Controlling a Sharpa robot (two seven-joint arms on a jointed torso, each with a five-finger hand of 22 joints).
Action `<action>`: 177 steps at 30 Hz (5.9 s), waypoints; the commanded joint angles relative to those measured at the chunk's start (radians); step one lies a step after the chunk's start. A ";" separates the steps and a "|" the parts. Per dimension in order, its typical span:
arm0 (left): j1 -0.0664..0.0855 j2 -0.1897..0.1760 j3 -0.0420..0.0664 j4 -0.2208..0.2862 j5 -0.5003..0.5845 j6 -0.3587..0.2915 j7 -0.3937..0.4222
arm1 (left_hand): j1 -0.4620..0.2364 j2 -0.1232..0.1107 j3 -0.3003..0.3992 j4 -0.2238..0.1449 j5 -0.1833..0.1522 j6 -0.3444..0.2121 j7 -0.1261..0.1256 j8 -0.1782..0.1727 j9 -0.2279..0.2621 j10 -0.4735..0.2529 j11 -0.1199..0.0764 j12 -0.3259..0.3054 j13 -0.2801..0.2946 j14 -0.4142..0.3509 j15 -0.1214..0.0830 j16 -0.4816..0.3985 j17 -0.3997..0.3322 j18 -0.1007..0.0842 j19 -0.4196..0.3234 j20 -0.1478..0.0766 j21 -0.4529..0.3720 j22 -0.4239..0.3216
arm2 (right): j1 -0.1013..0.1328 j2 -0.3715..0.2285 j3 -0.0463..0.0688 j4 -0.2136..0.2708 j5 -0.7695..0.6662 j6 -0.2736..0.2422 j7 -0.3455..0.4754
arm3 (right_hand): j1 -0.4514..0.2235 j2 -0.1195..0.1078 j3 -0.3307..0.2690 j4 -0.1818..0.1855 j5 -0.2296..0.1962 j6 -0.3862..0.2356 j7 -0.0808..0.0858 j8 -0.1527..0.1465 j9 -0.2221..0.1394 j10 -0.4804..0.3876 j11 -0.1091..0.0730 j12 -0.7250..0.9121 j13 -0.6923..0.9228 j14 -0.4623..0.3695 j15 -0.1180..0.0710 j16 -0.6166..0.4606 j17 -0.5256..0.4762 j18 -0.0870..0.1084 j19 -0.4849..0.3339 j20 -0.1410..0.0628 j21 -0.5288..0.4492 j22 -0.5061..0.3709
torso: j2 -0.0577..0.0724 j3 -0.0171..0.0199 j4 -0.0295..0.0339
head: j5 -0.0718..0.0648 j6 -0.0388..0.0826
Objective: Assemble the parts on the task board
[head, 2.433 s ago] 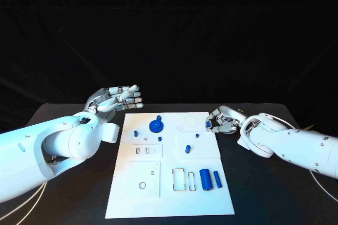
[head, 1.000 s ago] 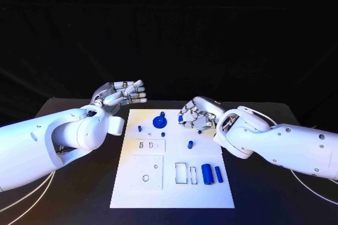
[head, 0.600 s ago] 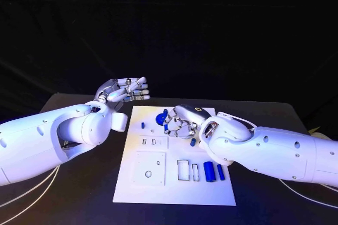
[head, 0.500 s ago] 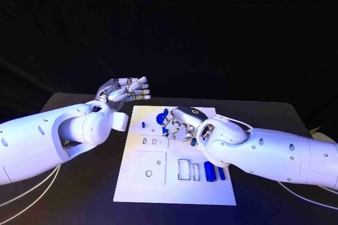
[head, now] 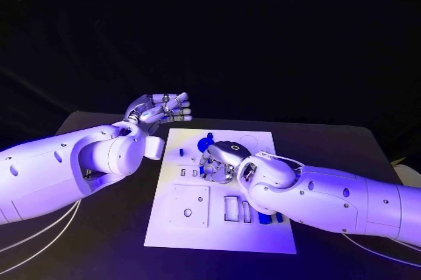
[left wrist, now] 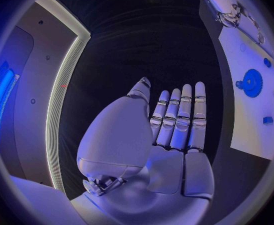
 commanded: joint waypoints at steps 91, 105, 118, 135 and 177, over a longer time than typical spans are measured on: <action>-0.001 0.017 0.000 -0.086 -0.562 0.305 -0.476 | -0.093 0.005 -0.097 0.039 -0.017 0.159 -0.100 0.038 0.037 0.366 -0.135 0.213 0.162 0.517 -0.187 0.920 0.832 -0.041 0.460 -0.198 0.658 0.575 | 0.097 -0.274 0.015 0.165 0.443 -0.132 0.244 | 0.013 -0.012 -0.291 0.136 -0.001 -0.125 0.042 -0.089 0.057 -0.080 0.048 -0.088 0.024 0.070 0.038 -0.041 0.128 0.017 -0.035 0.035 -0.129 0.125 | -0.032 0.0026 -0.0094 | 0.023 -0.005; 0.008 0.093 0.002 -0.120 -1.000 0.443 -0.872 | -0.196 0.067 -0.229 0.039 -0.011 0.159 -0.145 0.186 0.228 0.304 -0.173 0.979 0.918 0.543 -0.203 1.463 1.461 -0.151 0.717 -0.230 1.086 1.270 | 0.118 -0.414 0.016 0.200 0.488 -0.115 0.187 | 0.004 -0.015 -0.314 0.142 0.044 -0.106 0.035 -0.078 0.061 -0.073 0.040 -0.083 0.026 0.070 0.031 -0.045 0.123 0.016 -0.031 0.028 -0.130 0.127 | -0.049 0.0147 -0.0089 | 0.044 -0.022; 0.011 0.201 0.002 -0.184 -1.087 0.525 -1.031 | -0.216 0.059 -0.241 0.041 -0.011 0.142 -0.147 0.213 0.273 0.308 -0.175 1.017 0.961 0.543 -0.204 1.463 1.461 -0.156 0.730 -0.231 1.097 1.295 | 0.119 -0.422 0.016 0.195 0.478 -0.108 0.157 | 0.000 -0.017 -0.321 0.145 0.049 -0.104 0.033 -0.076 0.062 -0.073 0.039 -0.084 0.025 0.069 0.030 -0.047 0.120 0.017 -0.032 0.027 -0.133 0.126 | -0.047 0.0145 -0.0059 | 0.039 -0.025; 0.011 0.262 0.002 -0.225 -1.082 0.565 -1.051 | -0.224 0.058 -0.240 0.040 -0.011 0.136 -0.148 0.223 0.291 0.315 -0.175 1.039 0.985 0.543 -0.204 1.463 1.461 -0.158 0.736 -0.230 1.102 1.306 | 0.119 -0.415 0.016 0.187 0.468 -0.102 0.145 | -0.005 -0.017 -0.327 0.149 0.054 -0.103 0.033 -0.075 0.062 -0.072 0.038 -0.085 0.024 0.069 0.029 -0.047 0.119 0.017 -0.032 0.026 -0.135 0.125 | -0.046 0.0137 -0.0029 | 0.038 -0.044; 0.003 0.318 -0.006 -0.281 -1.082 0.647 -1.062 | -0.203 0.069 -0.231 0.037 -0.010 0.122 -0.150 0.243 0.328 0.311 -0.176 1.046 0.995 0.543 -0.205 1.463 1.461 -0.160 0.739 -0.230 1.105 1.314 | 0.118 -0.403 0.015 0.182 0.427 -0.070 0.145 | -0.011 -0.016 -0.333 0.154 0.059 -0.105 0.033 -0.075 0.062 -0.074 0.038 -0.088 0.021 0.068 0.029 -0.050 0.115 0.018 -0.035 0.026 -0.141 0.122 | -0.045 0.0144 -0.0026 | 0.037 -0.061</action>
